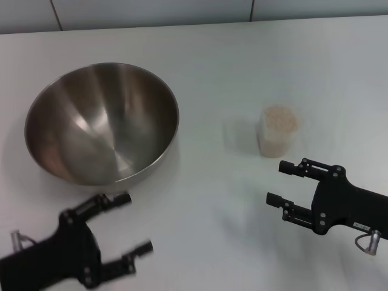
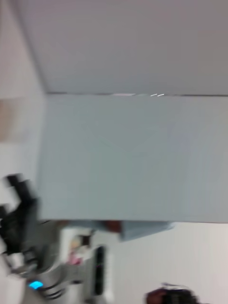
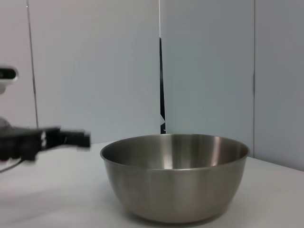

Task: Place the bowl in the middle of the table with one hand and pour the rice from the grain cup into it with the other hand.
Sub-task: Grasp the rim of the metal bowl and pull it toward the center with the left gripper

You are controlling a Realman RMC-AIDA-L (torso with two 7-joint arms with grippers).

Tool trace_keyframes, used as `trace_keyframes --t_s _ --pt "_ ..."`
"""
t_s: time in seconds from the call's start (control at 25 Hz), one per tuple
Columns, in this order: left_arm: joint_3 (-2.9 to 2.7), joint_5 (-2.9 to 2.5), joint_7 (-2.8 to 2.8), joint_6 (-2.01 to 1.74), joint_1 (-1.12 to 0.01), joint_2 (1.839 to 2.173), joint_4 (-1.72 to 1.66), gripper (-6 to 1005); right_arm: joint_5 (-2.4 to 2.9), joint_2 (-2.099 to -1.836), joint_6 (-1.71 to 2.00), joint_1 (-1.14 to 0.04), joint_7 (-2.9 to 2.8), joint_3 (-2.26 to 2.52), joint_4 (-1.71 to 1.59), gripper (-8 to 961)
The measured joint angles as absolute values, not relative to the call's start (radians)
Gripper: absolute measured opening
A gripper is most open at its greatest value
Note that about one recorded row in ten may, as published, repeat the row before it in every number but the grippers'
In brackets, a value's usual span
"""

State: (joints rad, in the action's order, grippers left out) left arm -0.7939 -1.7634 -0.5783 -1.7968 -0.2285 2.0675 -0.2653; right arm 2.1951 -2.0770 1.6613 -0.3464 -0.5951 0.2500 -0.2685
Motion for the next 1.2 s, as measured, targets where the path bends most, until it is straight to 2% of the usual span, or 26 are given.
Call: trace_keyframes --t_s 0.28,0.6,1.2 --pt "-0.636 -1.588 -0.578 -1.847 -0.252 2.070 -0.228 827 2.195 -2.077 1.661 -0.347 -0.595 0.250 -0.268 633" --pt "-0.317 -1.517 -0.563 -1.670 -0.319 2.069 -0.184 827 2.195 -2.078 1.661 -0.345 -0.595 0.250 -0.267 633" --pt "-0.277 -1.518 -0.656 -1.557 -0.374 2.066 -0.215 826 2.195 -2.079 1.661 -0.344 -0.594 0.250 -0.267 633"
